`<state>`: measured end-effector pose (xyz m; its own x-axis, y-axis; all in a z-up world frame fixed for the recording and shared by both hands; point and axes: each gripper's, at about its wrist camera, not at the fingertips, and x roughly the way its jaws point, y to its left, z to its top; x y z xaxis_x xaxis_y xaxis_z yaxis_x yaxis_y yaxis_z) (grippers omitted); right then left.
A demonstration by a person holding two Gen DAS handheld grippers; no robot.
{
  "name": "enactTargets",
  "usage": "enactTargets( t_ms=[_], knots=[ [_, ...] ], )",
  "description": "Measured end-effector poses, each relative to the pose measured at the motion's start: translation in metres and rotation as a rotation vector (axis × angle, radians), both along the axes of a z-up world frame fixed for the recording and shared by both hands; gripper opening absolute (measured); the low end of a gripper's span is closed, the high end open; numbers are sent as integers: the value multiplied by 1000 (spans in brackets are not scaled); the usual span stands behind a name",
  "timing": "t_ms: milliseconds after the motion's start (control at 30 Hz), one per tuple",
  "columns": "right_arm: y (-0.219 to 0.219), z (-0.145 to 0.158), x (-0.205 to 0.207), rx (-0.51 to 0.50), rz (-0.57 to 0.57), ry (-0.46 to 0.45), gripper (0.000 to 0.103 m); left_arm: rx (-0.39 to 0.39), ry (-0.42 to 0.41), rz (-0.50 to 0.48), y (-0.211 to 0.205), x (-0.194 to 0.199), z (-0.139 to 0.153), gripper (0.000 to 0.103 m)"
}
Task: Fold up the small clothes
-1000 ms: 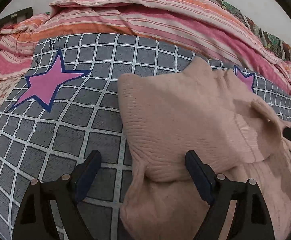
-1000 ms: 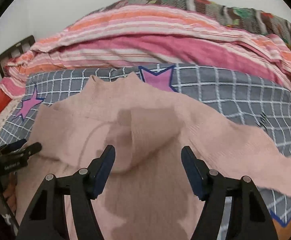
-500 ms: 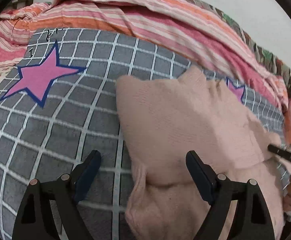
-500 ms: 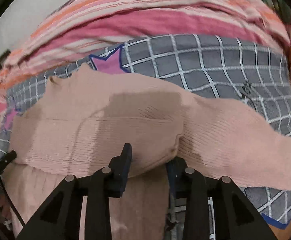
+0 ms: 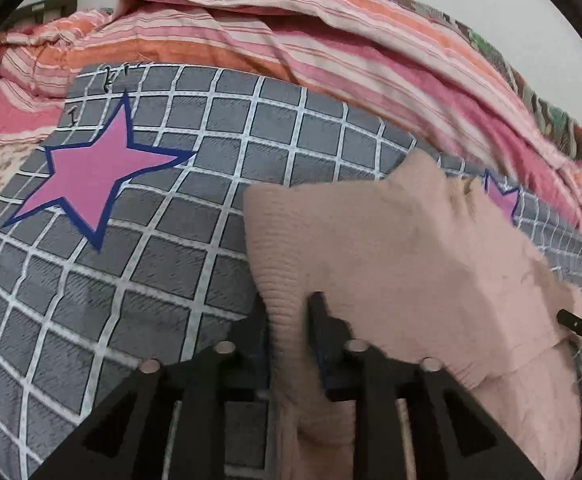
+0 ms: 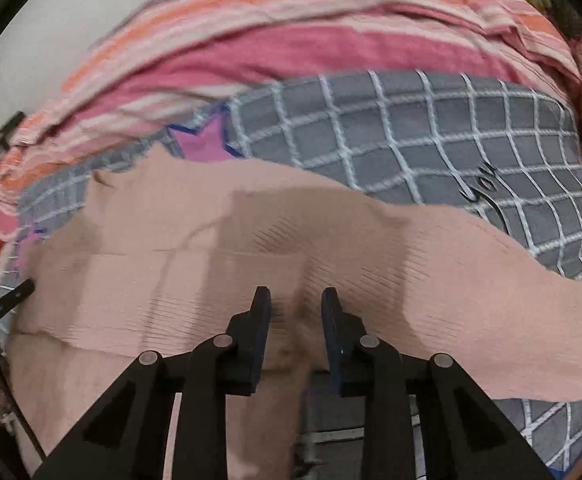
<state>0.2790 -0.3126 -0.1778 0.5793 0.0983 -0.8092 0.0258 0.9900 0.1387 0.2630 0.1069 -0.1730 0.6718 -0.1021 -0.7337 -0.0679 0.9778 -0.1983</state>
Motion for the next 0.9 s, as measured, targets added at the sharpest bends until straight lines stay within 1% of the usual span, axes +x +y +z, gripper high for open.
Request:
enactTargets(
  t_ms=[33,67,133,167,200,233,267,300,367,400,433,467,500,567,633,667,767,833,900],
  knots=[
    [-2,-5,3,10,6,22,27,15,-6,-2,-2,-3,3,29],
    [-3,-6,3,17,9,23,27,34,-15,-1,-3,-7,8,31],
    [-6,1,-4,13,11,11,27,53,-37,-18,-8,-18,14,32],
    [-8,6,-10,6,10,-6,28,62,-42,-39,-12,-26,16,34],
    [-11,11,-17,-6,6,-28,32,71,-40,-59,-16,-32,16,38],
    [-17,17,-27,-17,0,-52,36,77,-36,-73,-19,-38,15,39],
    [-22,21,-36,-19,-6,-68,45,80,-31,-77,-21,-42,13,40],
    [-32,25,-50,-13,-22,-92,51,80,-21,-78,-23,-48,10,40],
    [-49,30,-69,-15,-49,-118,57,42,-16,-81,-21,-63,3,42],
    [-61,32,-80,-25,-67,-125,63,23,-22,-77,-20,-68,1,51],
    [-76,34,-93,-34,-90,-135,66,16,-32,-74,-21,-71,0,59],
    [-88,36,-104,-43,-111,-145,72,16,-49,-77,-22,-76,0,73],
    [-102,37,-115,-53,-132,-153,77,21,-60,-83,-24,-78,-1,78],
    [-133,35,-136,-71,-180,-151,77,55,-68,-83,-29,-80,-3,78],
    [-162,29,-153,-59,-233,-142,77,84,-57,-86,-34,-75,-5,79],
    [-175,25,-160,-41,-249,-138,77,97,-60,-89,-36,-74,-5,79],
    [-211,9,-170,30,-302,-107,77,97,-62,-90,-36,-75,-5,79],
    [-227,3,-174,97,-315,-126,77,108,-47,-81,-37,-72,-7,81],
    [-234,1,-174,140,-339,-140,77,145,-33,-77,-42,-69,-8,83]
  ],
)
